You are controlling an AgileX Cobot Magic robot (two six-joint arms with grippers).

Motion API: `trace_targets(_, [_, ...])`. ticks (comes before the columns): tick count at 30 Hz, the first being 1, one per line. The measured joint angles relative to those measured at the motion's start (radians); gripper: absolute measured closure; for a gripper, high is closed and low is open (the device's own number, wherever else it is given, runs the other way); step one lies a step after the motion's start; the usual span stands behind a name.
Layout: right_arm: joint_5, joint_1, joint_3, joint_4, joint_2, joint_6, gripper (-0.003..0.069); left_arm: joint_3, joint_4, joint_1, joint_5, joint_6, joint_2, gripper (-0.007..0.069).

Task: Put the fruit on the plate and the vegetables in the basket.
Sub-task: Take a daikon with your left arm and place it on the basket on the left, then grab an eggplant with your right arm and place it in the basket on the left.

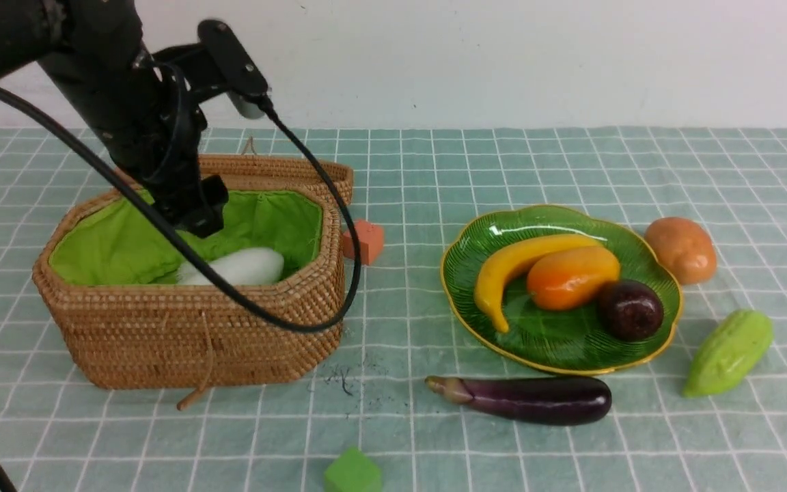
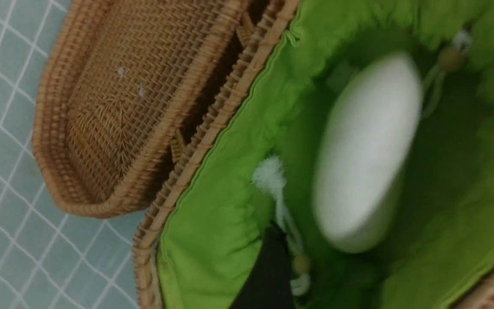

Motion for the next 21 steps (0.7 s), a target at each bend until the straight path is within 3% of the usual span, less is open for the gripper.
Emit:
trace_targets(2, [0.000,0.000,-0.019,0.000,0.022,0.000,0.0424,0.000,-0.040,0.000,-0.001,-0.048,-0.036,0.0011])
trace_targets(4, [0.000,0.000,-0.052,0.000,0.067,0.000,0.0425,0.000,-0.122,0.000,0.002,-0.175,-0.106,0.0141])
trace_targets(8, [0.019,0.000,-0.110,0.000,0.199,0.000,0.0424,0.002,-0.235,0.000,0.058,-0.351,-0.267,0.0520])
trace_targets(10, [0.045,0.000,-0.139,0.004,0.279,-0.001,0.0424,0.030,-0.280,0.000,0.091,-0.370,-0.367,0.0627])
trace_targets(17, [0.120,0.016,-0.240,0.085,0.530,-0.076,0.0429,0.366,-0.326,0.000,0.012,-0.387,-0.652,0.0638])
trace_targets(21, [0.122,0.154,-0.301,0.064,0.674,-0.149,0.0440,0.702,-0.390,0.000,-0.104,-0.396,-0.887,0.0638])
